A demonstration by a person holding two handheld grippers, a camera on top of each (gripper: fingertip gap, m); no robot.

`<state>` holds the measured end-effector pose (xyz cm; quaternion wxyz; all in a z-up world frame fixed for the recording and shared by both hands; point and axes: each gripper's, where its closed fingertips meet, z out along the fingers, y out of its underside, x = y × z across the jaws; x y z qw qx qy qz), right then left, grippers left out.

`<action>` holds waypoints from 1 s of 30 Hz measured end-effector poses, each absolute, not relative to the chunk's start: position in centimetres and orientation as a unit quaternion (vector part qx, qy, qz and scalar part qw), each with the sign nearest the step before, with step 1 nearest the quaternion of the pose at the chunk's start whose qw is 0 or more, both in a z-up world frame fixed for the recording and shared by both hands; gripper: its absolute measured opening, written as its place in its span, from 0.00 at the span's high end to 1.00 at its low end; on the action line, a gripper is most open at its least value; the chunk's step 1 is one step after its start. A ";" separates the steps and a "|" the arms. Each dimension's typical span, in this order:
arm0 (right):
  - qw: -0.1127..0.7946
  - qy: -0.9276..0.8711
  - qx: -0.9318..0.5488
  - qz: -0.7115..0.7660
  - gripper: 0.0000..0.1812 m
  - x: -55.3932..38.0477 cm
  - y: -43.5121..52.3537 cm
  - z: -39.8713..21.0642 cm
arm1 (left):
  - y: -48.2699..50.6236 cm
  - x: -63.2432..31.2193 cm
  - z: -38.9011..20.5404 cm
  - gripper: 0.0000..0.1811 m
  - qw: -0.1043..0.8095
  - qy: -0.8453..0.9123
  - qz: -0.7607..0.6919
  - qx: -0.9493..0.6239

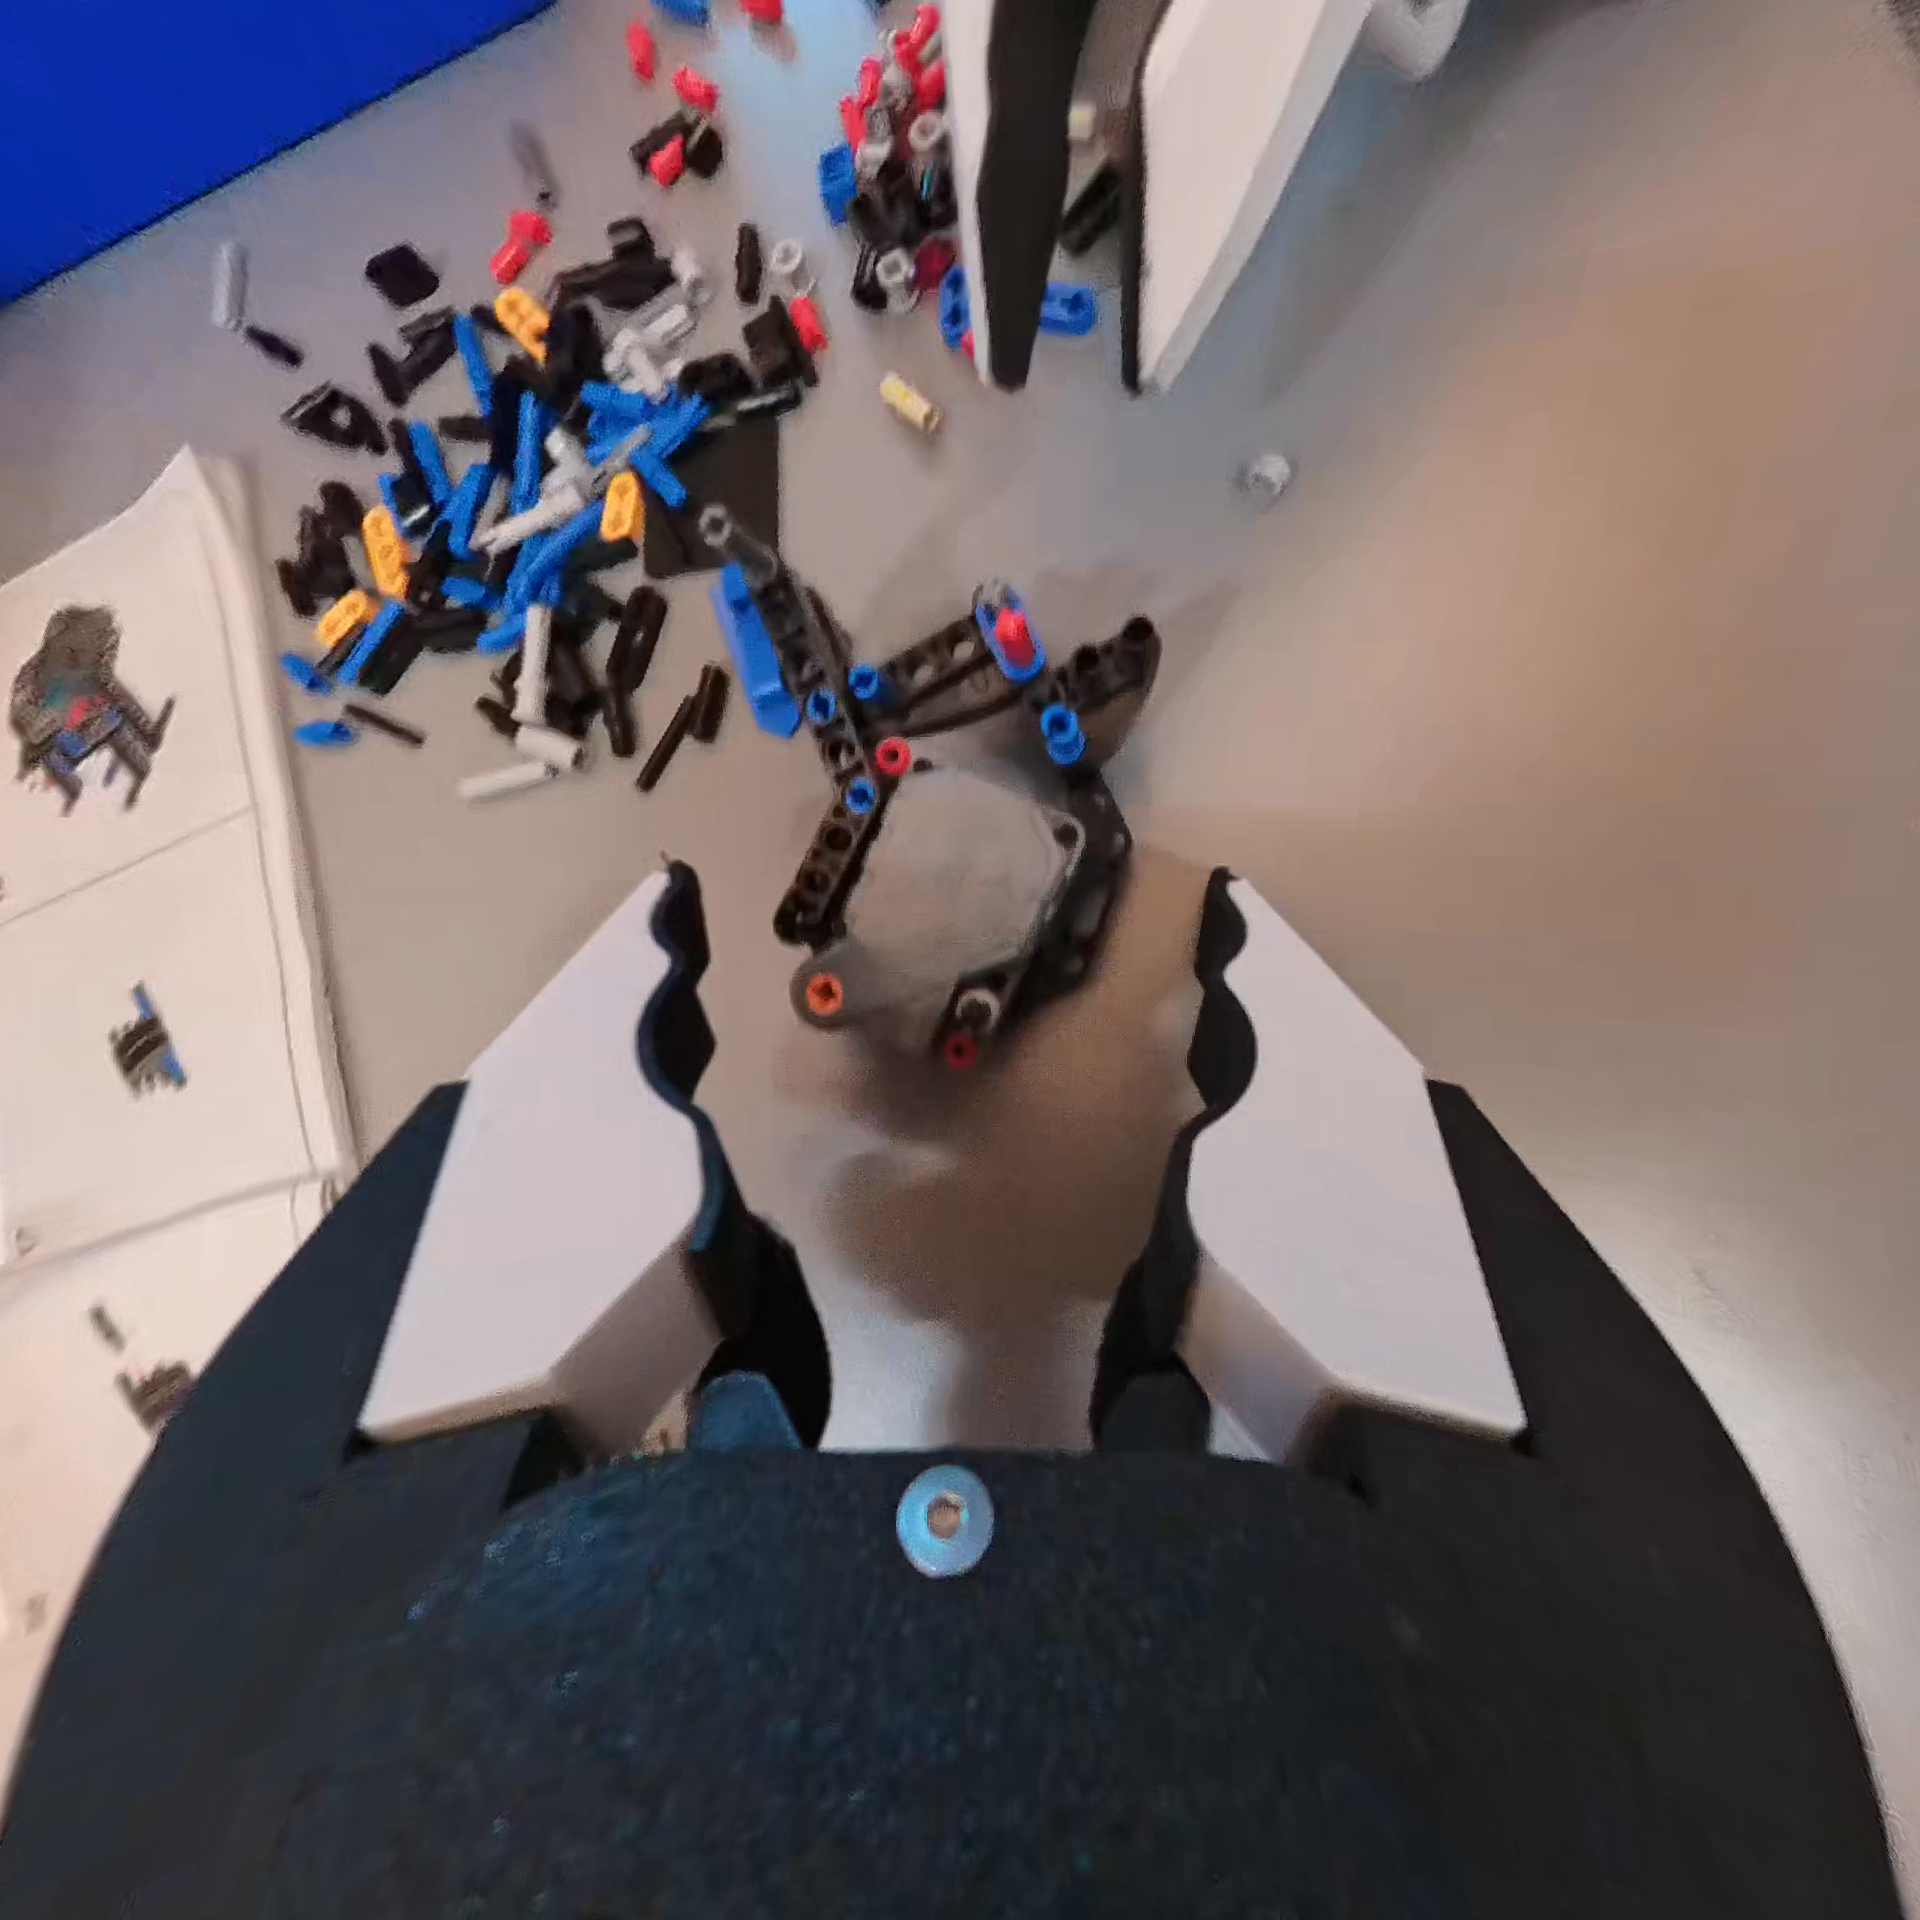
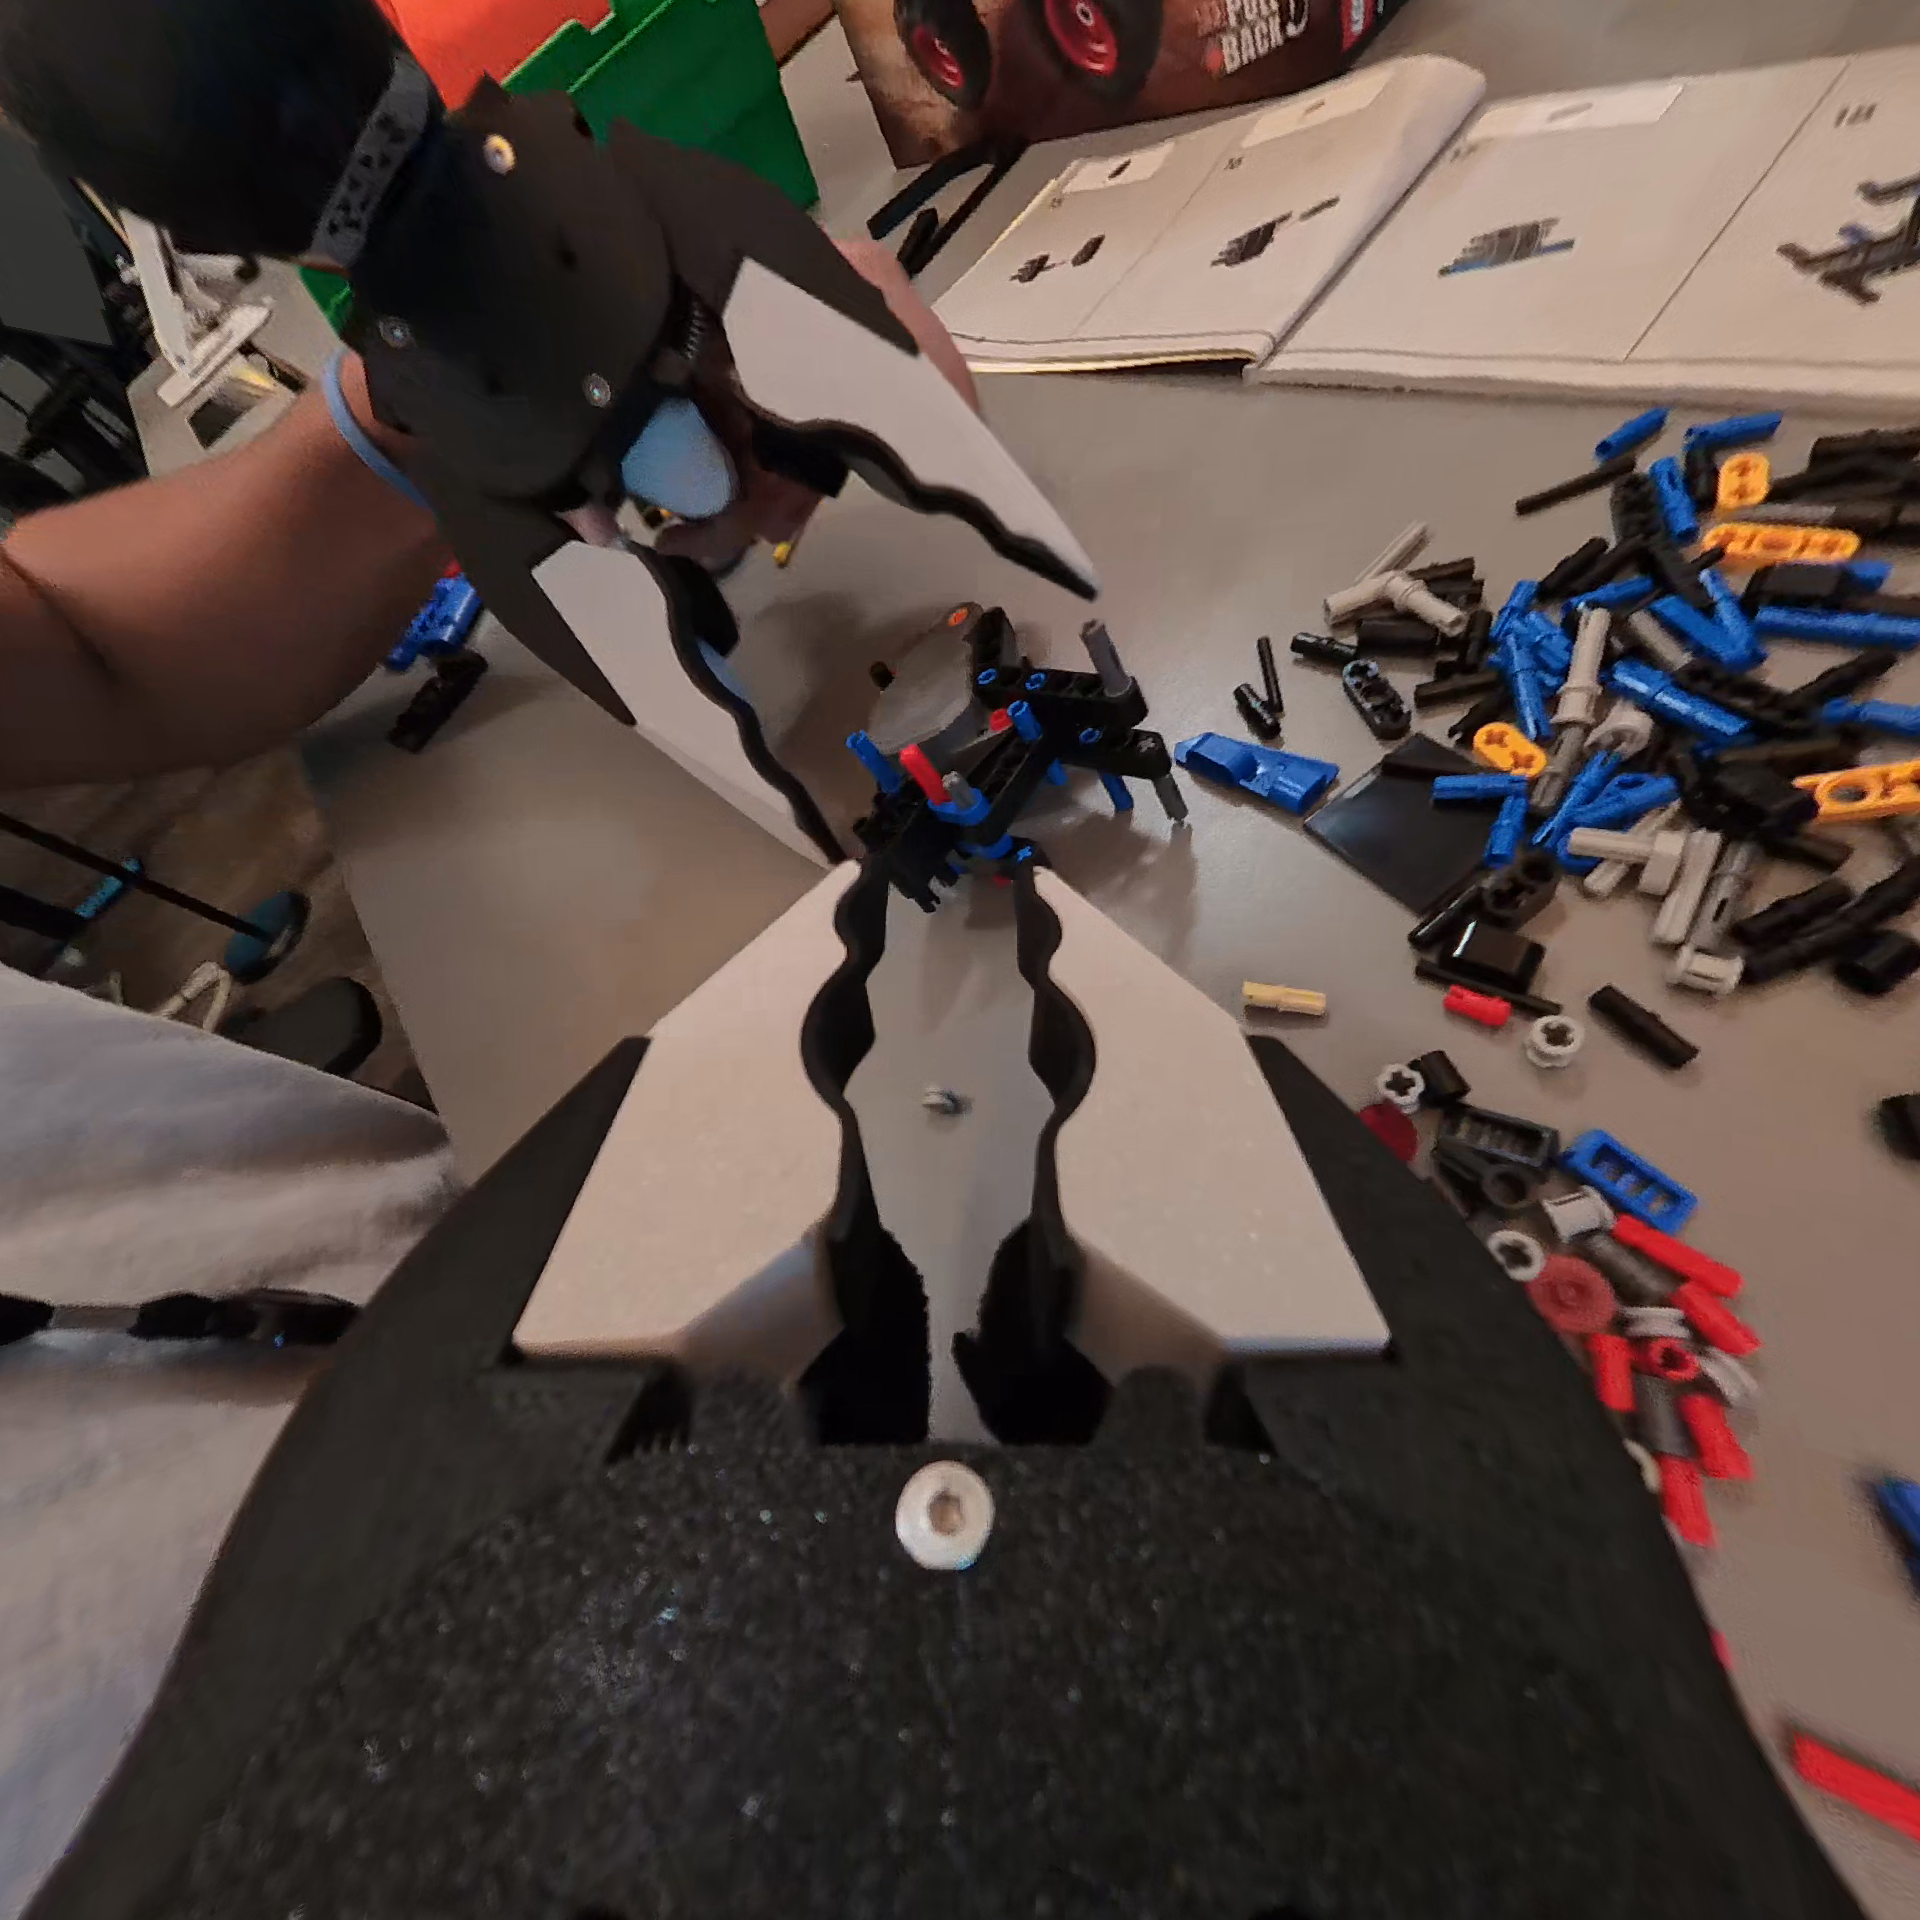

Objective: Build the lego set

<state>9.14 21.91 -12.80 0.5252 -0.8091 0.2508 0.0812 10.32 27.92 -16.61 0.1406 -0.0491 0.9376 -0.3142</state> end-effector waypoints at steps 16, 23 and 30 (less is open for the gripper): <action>0.600 0.336 -0.711 0.145 0.72 9.7 23.6 -11.4 | 26.6 12.1 -12.7 0.70 0.383 0.880 -0.279 -0.023; 0.656 0.308 -0.682 0.094 0.79 10.1 25.0 -9.4 | 27.2 12.3 -10.2 0.69 0.472 0.835 -0.259 -0.115; 0.675 0.306 -0.663 0.108 0.85 10.0 25.6 -8.9 | 27.3 11.9 -9.9 0.70 0.496 0.823 -0.253 -0.114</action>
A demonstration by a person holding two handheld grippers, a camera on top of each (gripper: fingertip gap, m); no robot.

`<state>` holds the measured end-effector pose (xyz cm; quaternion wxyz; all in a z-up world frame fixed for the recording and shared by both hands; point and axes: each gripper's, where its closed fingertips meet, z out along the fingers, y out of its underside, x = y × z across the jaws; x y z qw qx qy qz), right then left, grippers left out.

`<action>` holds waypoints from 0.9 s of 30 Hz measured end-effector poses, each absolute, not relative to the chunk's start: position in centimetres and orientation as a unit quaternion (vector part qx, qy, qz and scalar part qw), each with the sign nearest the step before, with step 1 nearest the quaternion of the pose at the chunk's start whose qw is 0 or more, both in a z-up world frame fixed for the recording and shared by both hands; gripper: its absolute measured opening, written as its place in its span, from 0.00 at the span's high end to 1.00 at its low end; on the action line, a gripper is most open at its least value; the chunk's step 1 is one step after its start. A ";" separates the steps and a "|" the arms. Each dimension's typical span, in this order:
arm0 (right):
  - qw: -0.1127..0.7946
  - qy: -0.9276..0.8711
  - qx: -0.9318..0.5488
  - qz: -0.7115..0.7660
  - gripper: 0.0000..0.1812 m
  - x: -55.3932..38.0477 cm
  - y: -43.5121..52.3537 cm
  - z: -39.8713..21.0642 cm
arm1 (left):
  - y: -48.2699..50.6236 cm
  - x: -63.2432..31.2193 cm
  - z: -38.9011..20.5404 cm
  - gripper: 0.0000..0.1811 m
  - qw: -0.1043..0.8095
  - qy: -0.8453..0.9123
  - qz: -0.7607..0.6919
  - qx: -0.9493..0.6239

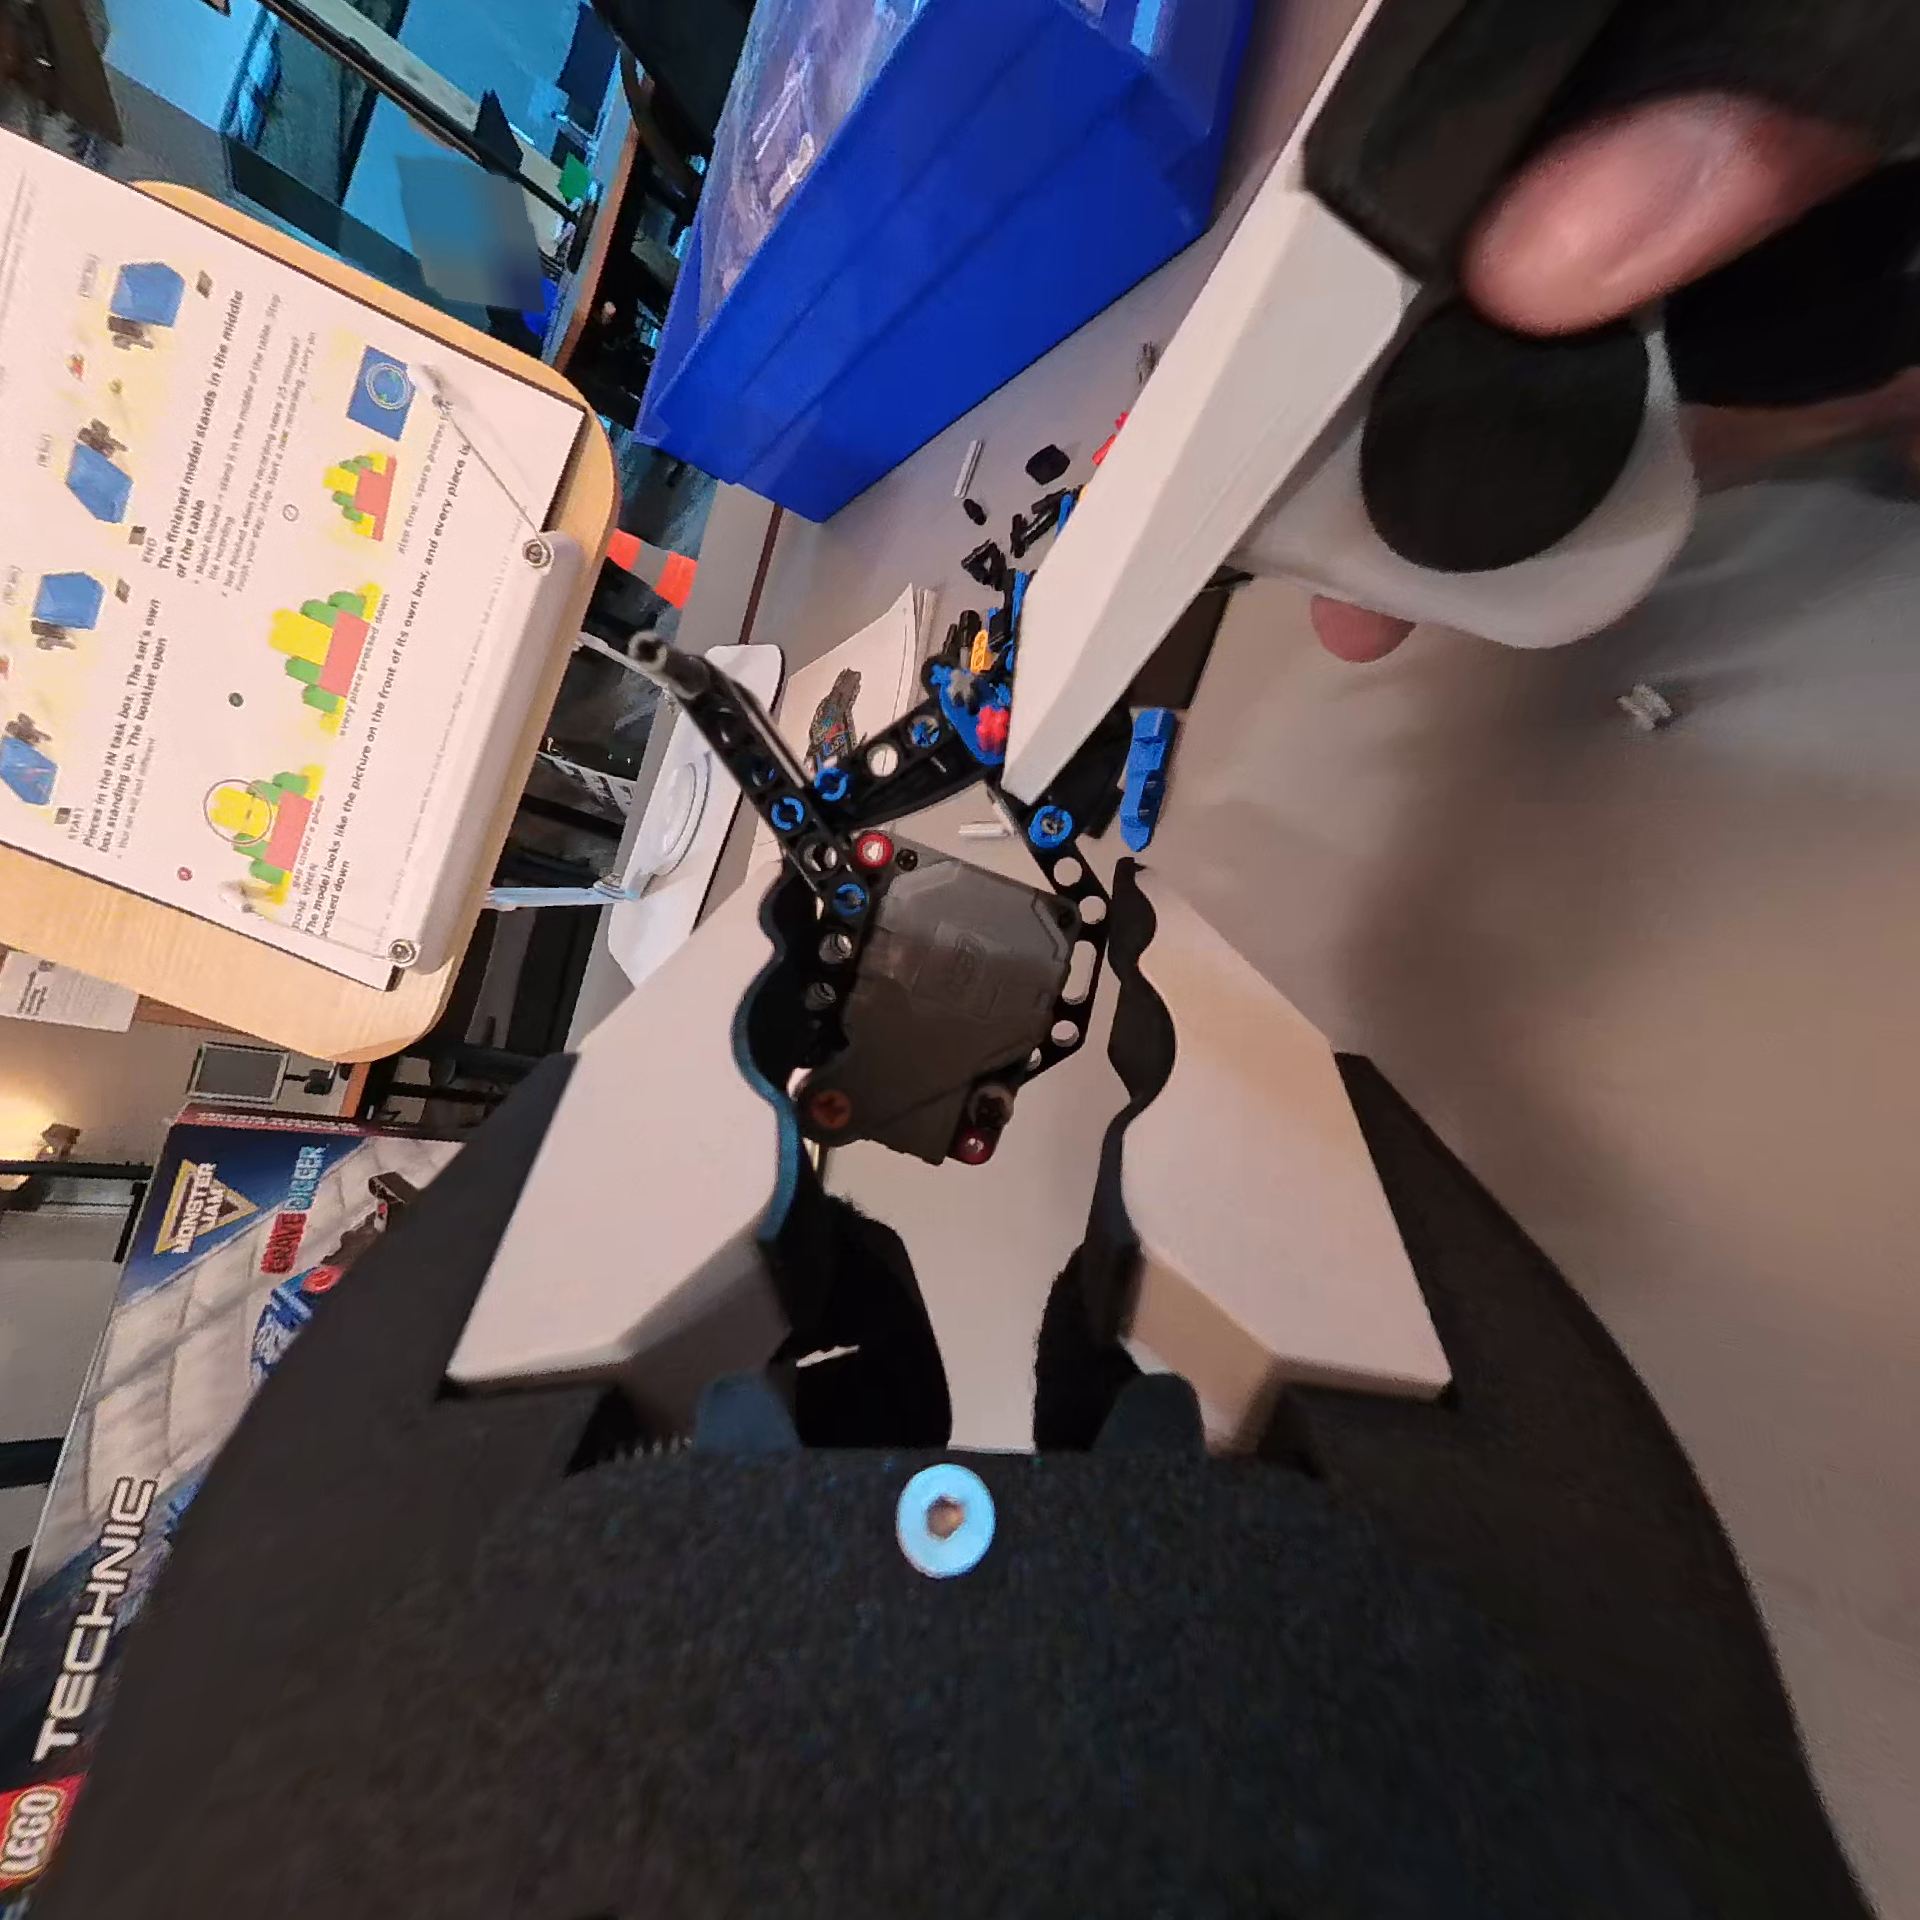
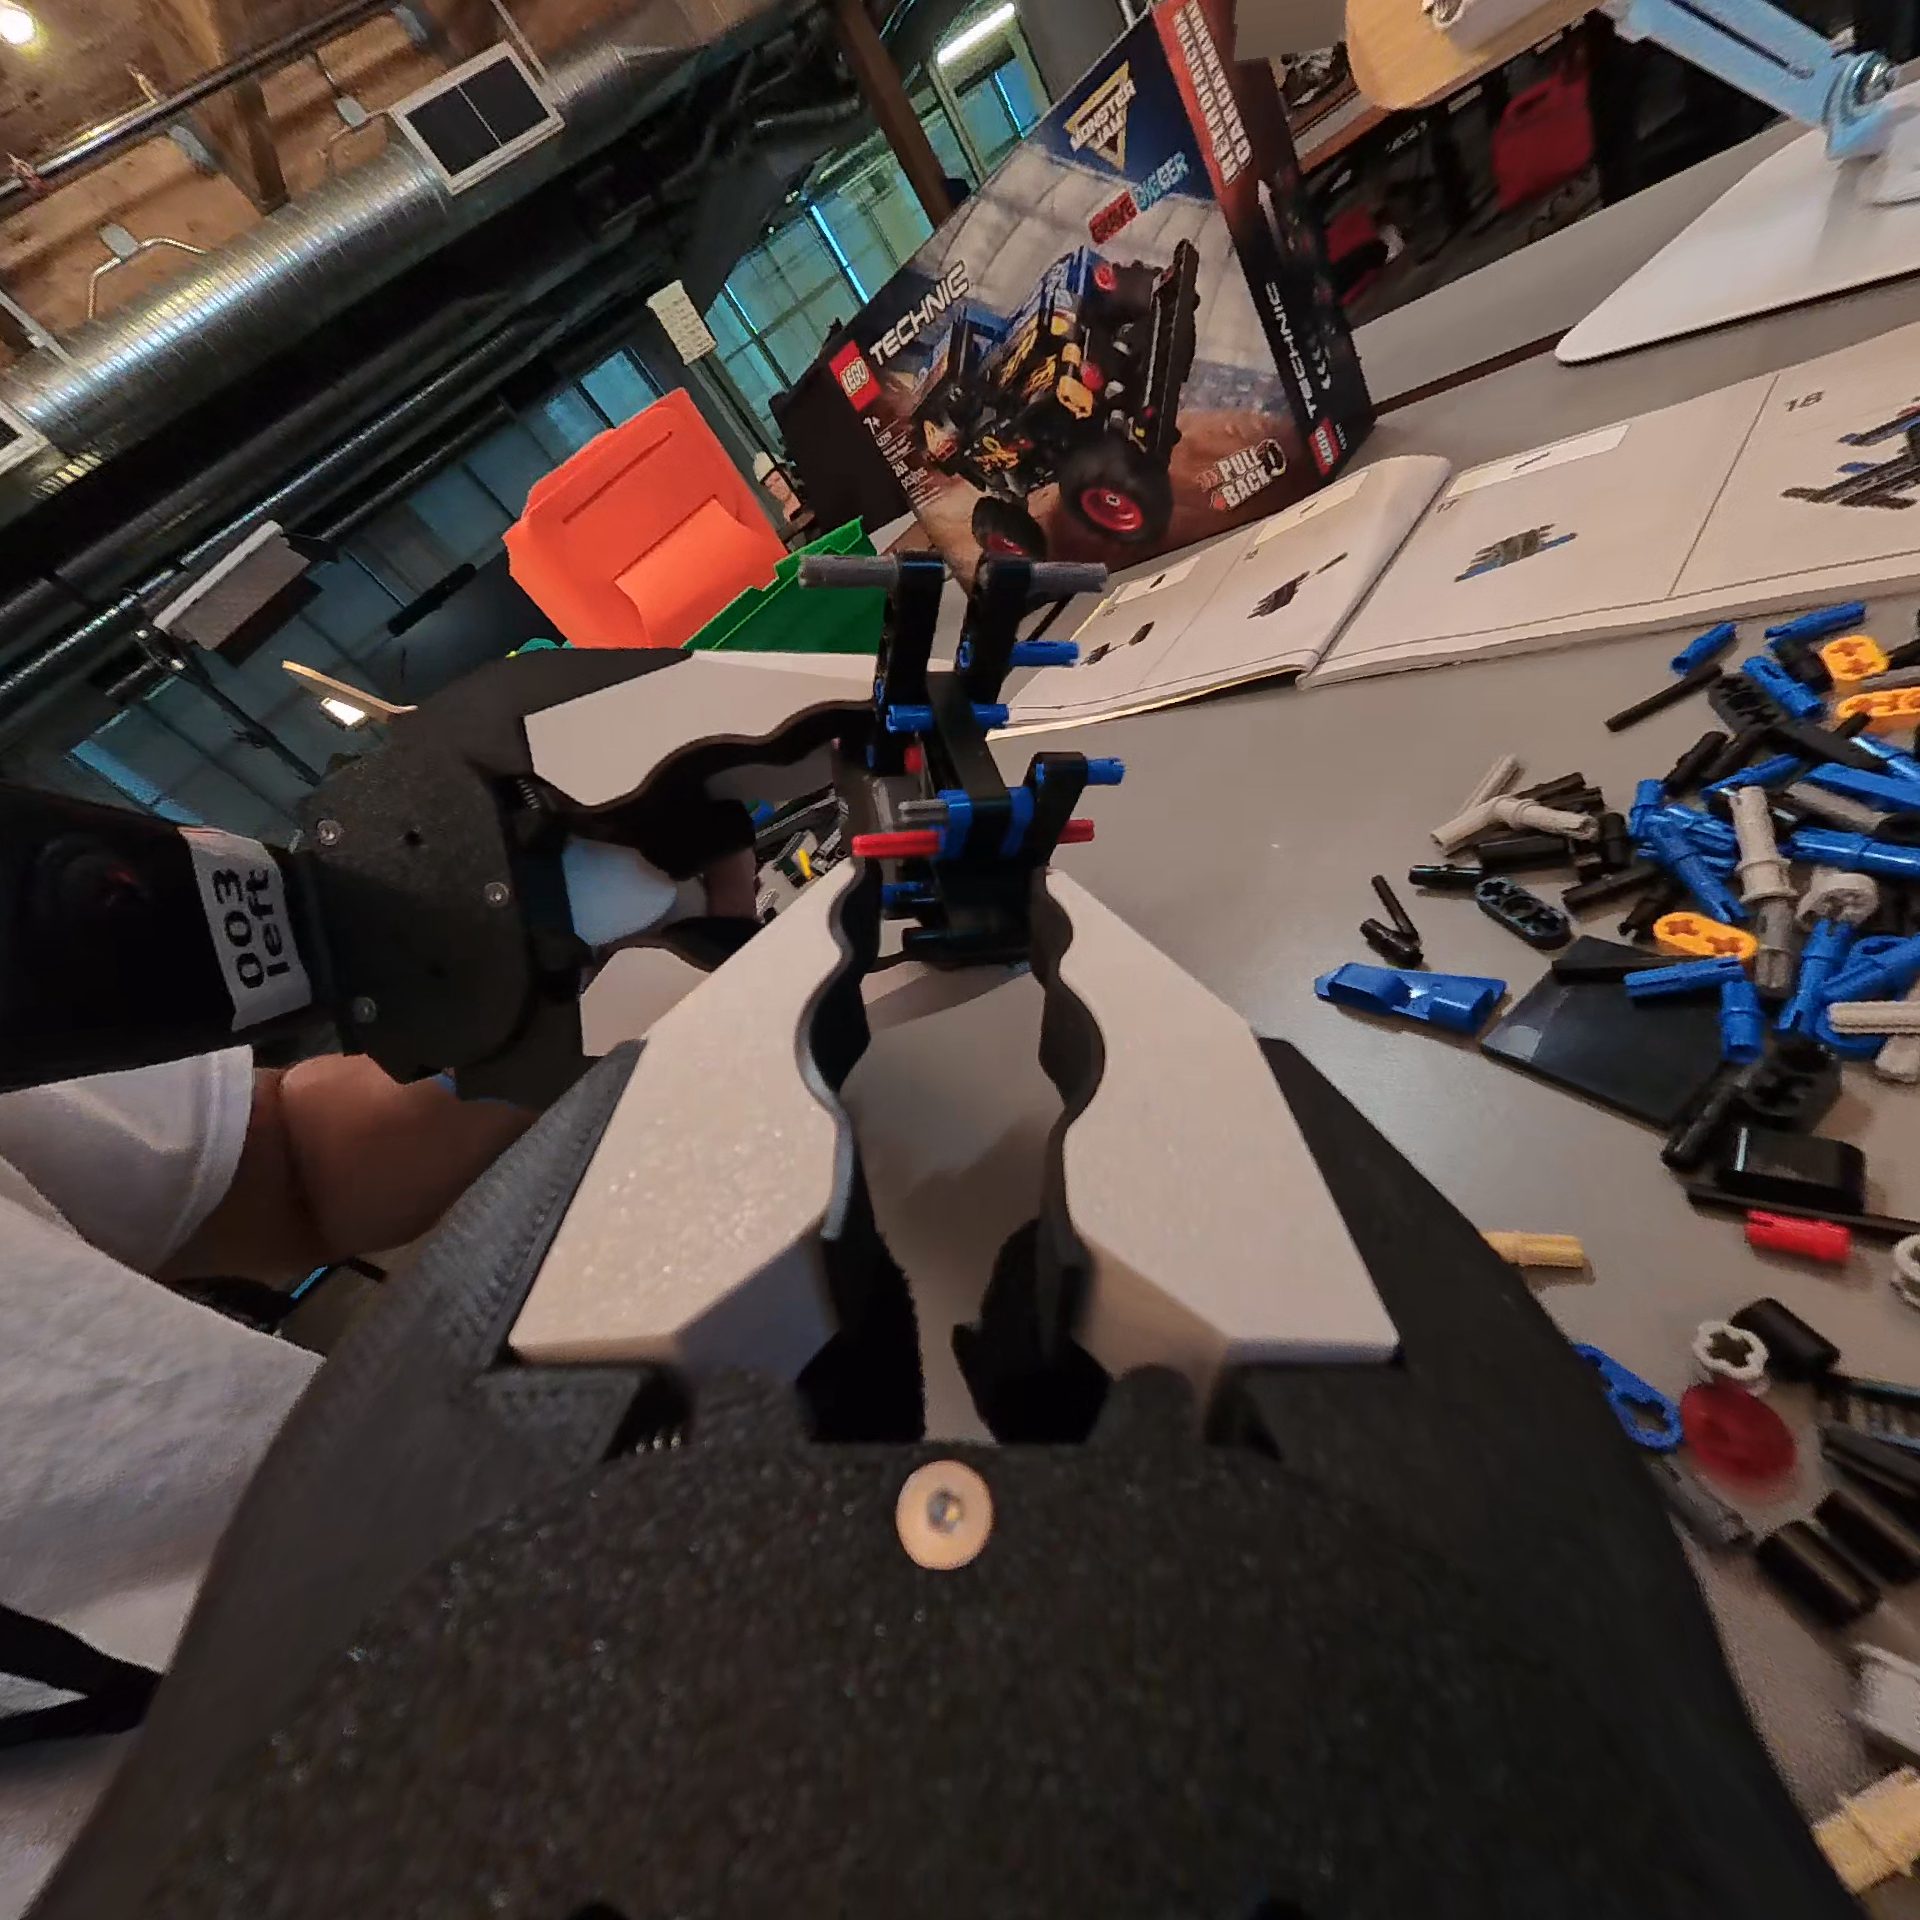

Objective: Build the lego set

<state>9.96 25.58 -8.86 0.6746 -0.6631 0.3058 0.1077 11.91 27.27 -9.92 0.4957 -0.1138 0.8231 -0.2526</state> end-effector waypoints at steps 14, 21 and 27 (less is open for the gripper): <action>0.702 0.257 -0.661 0.067 0.88 9.4 25.3 -7.1 | 26.7 11.3 -8.2 0.70 0.540 0.780 -0.279 -0.150; 0.705 0.249 -0.663 0.024 1.00 9.4 25.0 -6.8 | 26.8 11.4 -7.3 0.74 0.563 0.764 -0.280 -0.145; 0.694 0.236 -0.679 0.048 0.94 9.5 24.5 -6.6 | 27.3 11.7 -7.2 0.75 0.574 0.760 -0.277 -0.128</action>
